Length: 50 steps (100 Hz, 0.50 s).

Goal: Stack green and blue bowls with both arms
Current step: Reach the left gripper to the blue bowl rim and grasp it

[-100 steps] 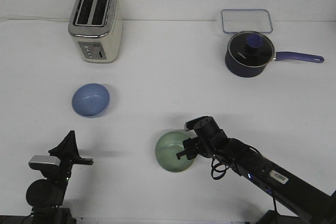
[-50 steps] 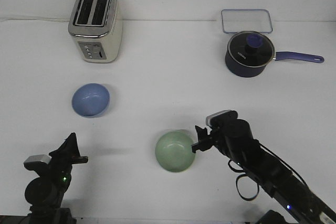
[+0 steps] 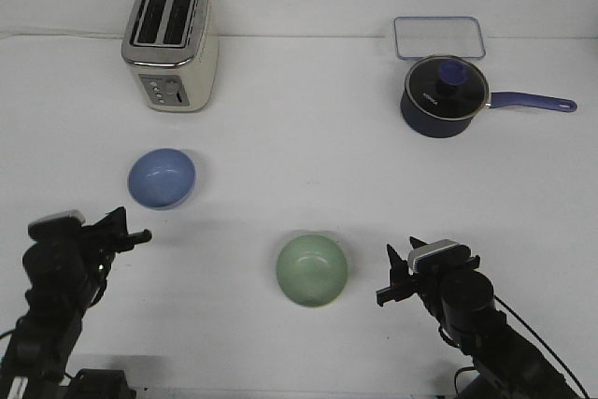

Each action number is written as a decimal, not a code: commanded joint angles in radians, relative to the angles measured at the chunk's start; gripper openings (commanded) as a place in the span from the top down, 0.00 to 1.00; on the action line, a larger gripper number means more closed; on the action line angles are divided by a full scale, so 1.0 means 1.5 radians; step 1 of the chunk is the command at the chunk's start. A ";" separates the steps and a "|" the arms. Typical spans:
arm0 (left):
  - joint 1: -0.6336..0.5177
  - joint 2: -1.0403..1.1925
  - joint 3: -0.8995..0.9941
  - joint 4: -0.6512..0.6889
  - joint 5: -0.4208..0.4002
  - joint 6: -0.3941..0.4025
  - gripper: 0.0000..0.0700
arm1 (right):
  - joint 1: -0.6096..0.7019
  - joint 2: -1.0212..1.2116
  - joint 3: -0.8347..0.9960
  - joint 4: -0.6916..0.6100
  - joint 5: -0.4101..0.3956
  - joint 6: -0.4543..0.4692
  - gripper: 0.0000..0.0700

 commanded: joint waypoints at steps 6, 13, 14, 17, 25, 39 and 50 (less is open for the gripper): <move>0.006 0.145 0.080 -0.023 -0.002 0.045 0.55 | 0.005 -0.004 -0.009 0.005 -0.001 0.017 0.58; 0.010 0.207 0.110 -0.028 -0.002 0.045 0.26 | 0.005 -0.004 -0.010 0.002 -0.001 0.016 0.58; 0.010 0.214 0.113 -0.028 -0.002 0.045 0.24 | 0.005 -0.004 -0.010 0.002 -0.001 0.016 0.58; 0.012 0.238 0.122 -0.029 -0.002 0.045 0.21 | 0.005 -0.004 -0.010 0.002 -0.001 0.016 0.58; 0.017 0.293 0.141 -0.030 -0.002 0.045 0.21 | 0.005 -0.003 -0.010 0.002 -0.001 0.016 0.58; 0.033 0.370 0.149 -0.013 -0.002 0.045 0.21 | 0.005 -0.003 -0.010 0.001 -0.002 0.016 0.58; 0.053 0.421 0.149 0.010 -0.002 0.044 0.21 | 0.005 -0.003 -0.010 0.001 -0.008 0.016 0.58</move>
